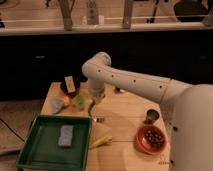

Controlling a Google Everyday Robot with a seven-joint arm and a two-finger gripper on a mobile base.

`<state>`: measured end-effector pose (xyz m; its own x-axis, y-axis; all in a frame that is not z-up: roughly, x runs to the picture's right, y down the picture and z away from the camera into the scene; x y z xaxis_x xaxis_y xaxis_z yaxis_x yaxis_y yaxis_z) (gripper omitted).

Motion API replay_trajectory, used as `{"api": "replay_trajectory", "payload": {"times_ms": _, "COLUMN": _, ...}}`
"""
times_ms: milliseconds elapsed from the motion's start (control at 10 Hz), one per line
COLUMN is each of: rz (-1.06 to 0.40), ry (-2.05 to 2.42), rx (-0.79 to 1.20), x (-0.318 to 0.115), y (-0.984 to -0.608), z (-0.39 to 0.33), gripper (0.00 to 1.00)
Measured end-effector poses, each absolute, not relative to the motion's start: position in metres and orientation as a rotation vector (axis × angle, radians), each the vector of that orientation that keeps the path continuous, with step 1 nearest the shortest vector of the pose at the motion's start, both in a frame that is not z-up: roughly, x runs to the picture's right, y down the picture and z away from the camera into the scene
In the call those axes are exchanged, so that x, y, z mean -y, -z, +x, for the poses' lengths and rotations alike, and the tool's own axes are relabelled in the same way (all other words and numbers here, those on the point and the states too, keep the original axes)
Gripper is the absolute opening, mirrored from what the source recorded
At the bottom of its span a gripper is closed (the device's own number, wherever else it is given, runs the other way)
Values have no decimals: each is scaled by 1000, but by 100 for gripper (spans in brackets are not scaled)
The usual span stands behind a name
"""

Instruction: Place pepper in plastic cup

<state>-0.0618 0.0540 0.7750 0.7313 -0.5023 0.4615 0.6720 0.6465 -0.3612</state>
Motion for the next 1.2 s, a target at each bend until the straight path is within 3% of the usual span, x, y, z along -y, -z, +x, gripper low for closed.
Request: {"api": "replay_trajectory", "payload": {"times_ms": 1200, "rz": -593, "ry": 912, "rx": 377, "x": -24, "y": -793, "z": -136, "gripper": 0}}
